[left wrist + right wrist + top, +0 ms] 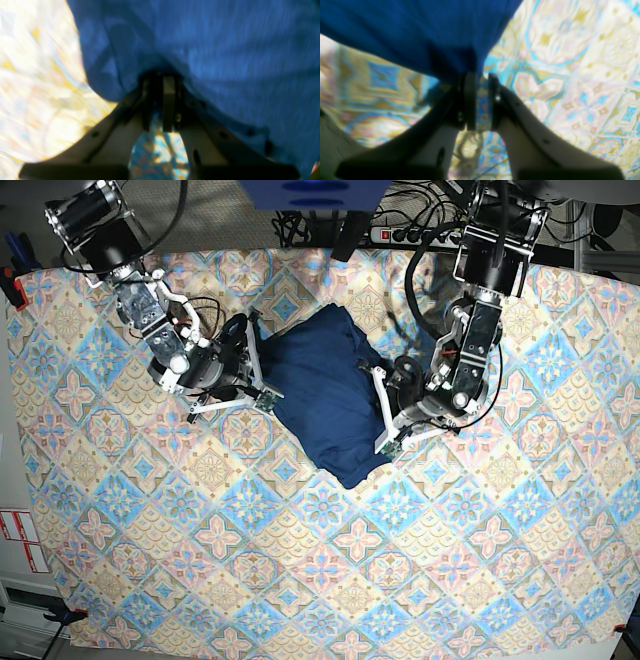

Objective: Fold the T-shirt properly
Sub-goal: 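Grasp the shirt bundle sides with both grippers and compress it, then grasp the shirt bundle with the right gripper and raise the left gripper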

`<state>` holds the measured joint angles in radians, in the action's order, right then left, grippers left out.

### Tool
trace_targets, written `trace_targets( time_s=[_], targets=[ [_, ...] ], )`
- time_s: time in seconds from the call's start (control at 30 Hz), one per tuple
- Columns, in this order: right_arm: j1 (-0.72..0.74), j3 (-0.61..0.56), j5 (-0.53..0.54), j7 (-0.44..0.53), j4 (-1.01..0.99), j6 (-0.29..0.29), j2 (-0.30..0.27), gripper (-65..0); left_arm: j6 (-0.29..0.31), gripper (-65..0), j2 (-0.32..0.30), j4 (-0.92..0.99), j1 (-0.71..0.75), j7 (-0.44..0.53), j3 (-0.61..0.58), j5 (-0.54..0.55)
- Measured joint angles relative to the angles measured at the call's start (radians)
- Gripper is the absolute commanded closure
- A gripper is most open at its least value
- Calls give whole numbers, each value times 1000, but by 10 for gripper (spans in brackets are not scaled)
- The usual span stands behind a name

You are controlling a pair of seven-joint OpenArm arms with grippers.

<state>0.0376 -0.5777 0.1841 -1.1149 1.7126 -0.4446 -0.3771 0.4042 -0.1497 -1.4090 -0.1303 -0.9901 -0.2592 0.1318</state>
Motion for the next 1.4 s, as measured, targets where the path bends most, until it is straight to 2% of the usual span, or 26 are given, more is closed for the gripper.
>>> trace_targets(
  time_s=[0.17,0.23,0.43,0.53,0.63,0.8,0.97,1.17,1.33,1.4],
  targets=[
    [-47,61,-16,-3,101,3,-2,-68,4,-58,17,-83,19,-5,24,-13],
    [-50,60,-21,20,109,3,26,-68,4,-58,14,-163,60,0,90,-6],
    [-61,40,-10,60,113,2,182,-68,-4,-58,18,-371,245,-7,460,-13],
    [-7,-44,-16,71,81,-1,237,-68,-9,-58,15,-446,330,-12,566,-20],
    [59,-98,-9,82,-17,0,311,-68,11,-58,30,-480,381,-3,657,64],
    [145,-149,-16,75,-187,2,414,-68,-6,-58,21,-484,443,-10,834,174],
    [227,-161,-13,169,-374,4,475,-68,4,-58,26,-484,482,-12,878,293],
    [230,-155,-15,264,-609,3,491,-64,-4,-58,23,-484,493,-15,896,289],
    [234,-153,-1,332,-708,3,491,-64,-3,-58,29,-484,491,-9,887,295],
    [236,-111,-2,352,-739,0,503,-64,-3,-58,27,-484,488,-8,887,296]
  ],
)
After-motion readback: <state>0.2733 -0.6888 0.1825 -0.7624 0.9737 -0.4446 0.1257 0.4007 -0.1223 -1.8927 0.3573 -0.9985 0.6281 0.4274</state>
